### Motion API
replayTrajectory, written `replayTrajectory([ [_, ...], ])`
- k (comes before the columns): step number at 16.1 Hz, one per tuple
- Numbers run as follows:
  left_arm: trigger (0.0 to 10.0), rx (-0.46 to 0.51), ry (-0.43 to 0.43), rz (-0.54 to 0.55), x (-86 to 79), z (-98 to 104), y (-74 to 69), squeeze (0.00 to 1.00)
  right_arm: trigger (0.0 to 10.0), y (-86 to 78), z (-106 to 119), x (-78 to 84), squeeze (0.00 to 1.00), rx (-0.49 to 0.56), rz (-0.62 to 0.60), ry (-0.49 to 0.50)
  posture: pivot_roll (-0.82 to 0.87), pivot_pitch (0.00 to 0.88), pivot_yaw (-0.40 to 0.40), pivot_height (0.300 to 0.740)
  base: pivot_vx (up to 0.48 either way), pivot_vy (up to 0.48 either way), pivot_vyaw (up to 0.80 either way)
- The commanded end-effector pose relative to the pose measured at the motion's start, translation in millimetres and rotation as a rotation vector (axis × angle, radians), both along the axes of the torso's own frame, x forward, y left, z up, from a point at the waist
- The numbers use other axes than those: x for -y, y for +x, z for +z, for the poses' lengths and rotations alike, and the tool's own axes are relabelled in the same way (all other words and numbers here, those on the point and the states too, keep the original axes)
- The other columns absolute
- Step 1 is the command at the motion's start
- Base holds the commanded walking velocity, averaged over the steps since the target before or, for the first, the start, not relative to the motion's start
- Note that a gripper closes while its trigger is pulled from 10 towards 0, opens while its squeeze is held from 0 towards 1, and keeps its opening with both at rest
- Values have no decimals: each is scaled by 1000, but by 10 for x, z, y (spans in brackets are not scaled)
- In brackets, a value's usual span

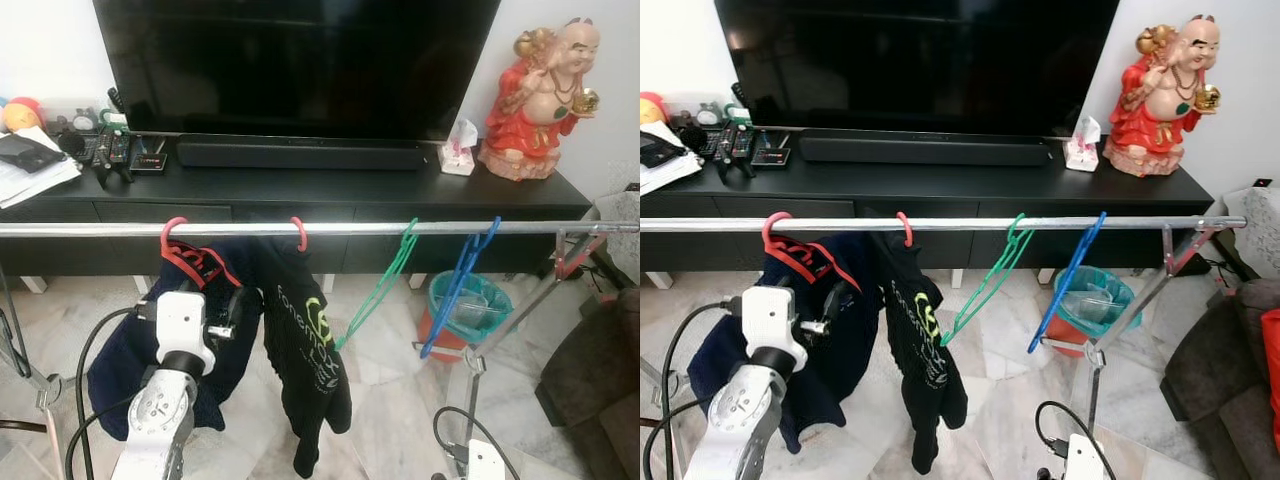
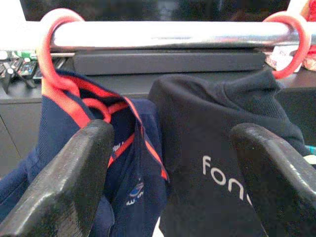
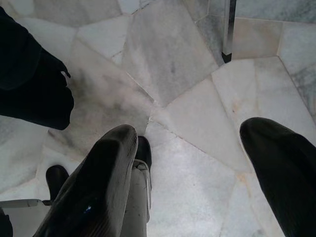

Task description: Hang hanger

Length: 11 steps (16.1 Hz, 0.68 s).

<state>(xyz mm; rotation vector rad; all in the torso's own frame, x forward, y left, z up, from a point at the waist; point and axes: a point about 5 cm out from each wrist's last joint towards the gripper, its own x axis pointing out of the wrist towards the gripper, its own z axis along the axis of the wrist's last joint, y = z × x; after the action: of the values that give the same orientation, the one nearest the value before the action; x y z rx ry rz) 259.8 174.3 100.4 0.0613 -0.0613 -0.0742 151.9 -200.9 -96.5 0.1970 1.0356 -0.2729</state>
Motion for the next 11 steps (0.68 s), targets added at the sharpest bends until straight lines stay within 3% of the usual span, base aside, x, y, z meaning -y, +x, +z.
replayTrajectory([
  [1,10000,-25,5,4,-3,-46,-9,0,10000,-10,0,22,0,4,-15,-3,234,0,-97,736,0,0,0],
  [11,10000,-24,-1,-11,42,-46,-3,0,10000,-31,-10,8,0,-2,-9,1,235,0,-91,736,0,0,0],
])
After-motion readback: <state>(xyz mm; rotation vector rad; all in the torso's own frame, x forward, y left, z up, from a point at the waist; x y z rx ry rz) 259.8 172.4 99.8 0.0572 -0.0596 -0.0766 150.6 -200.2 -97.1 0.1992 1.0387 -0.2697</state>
